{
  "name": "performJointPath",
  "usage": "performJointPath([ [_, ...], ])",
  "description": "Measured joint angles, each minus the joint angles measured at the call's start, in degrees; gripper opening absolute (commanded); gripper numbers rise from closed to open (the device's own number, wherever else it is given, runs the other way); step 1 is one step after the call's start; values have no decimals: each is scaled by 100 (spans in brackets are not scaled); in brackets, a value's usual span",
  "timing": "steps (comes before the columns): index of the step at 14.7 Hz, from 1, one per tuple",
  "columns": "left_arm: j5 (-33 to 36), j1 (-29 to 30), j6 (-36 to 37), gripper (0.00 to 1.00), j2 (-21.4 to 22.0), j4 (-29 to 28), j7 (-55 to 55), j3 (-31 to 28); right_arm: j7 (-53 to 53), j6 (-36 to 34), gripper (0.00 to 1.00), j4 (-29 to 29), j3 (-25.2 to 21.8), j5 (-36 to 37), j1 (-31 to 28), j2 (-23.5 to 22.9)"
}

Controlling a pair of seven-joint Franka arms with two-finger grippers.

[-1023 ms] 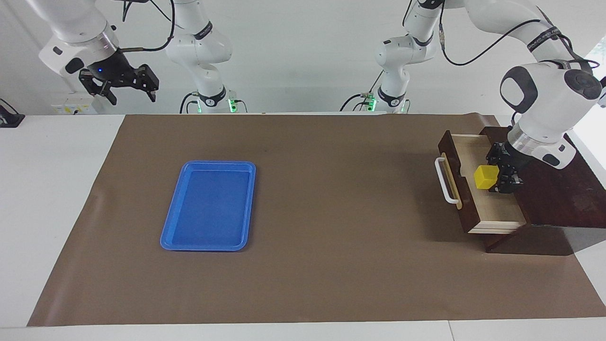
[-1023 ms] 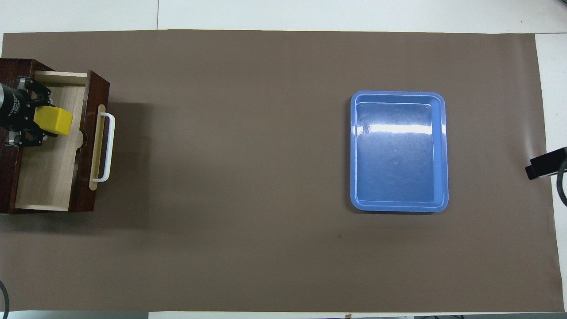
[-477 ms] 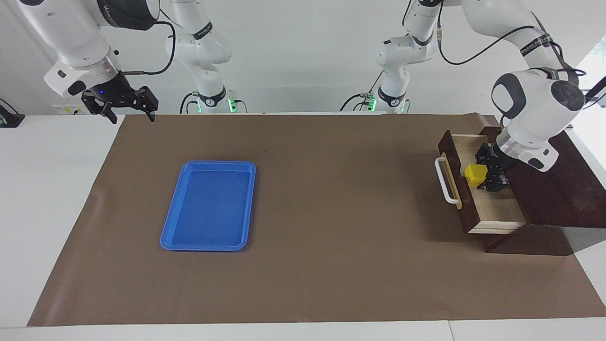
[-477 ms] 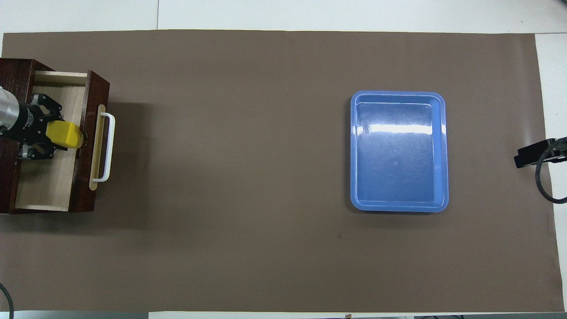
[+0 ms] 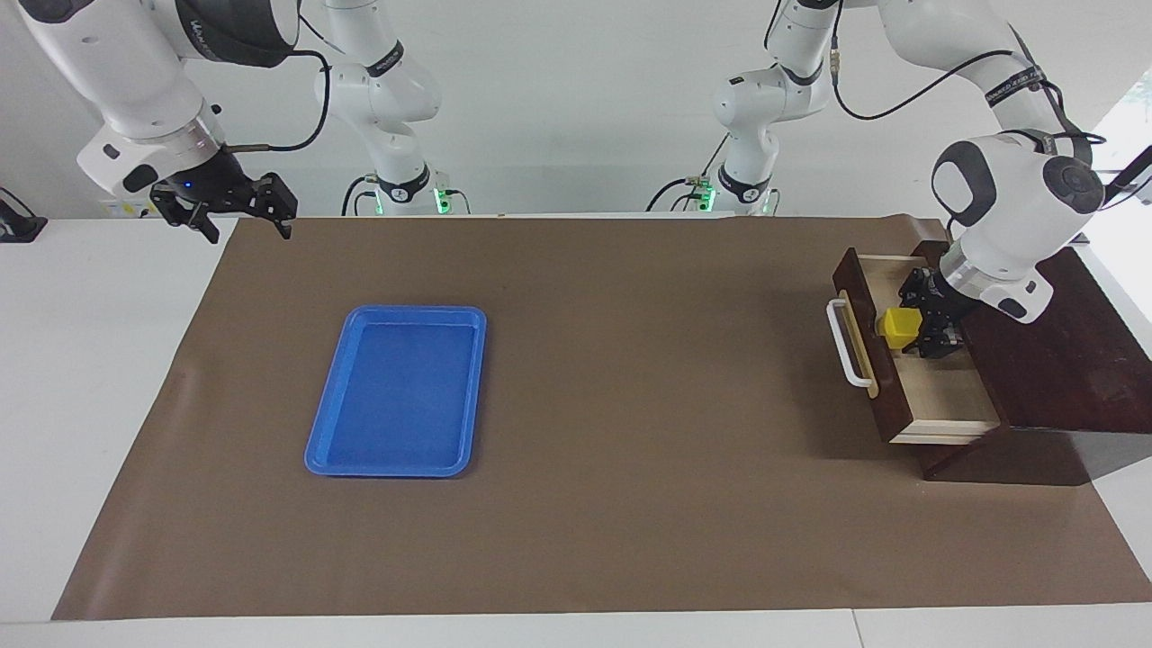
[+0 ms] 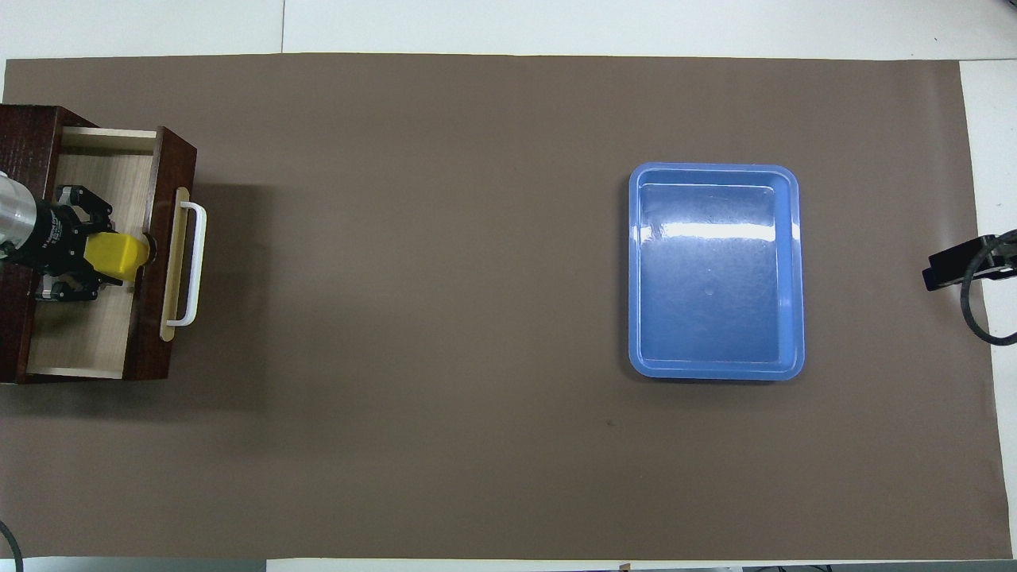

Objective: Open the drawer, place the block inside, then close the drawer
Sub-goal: 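Lower the block into the open drawer and open the left gripper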

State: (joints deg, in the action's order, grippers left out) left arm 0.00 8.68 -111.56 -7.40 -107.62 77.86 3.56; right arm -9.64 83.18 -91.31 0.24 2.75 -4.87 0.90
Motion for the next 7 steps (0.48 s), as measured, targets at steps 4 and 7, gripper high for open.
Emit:
performJointPath([
  [4, -19, 0, -166, 0, 87, -218, -5, 17, 0, -298, 100, 339, 0, 0, -1, -95],
  [7, -22, 0, -209, 92, 134, -283, -8, 32, 0, -346, 100, 436, 0, 0, -2, -152],
])
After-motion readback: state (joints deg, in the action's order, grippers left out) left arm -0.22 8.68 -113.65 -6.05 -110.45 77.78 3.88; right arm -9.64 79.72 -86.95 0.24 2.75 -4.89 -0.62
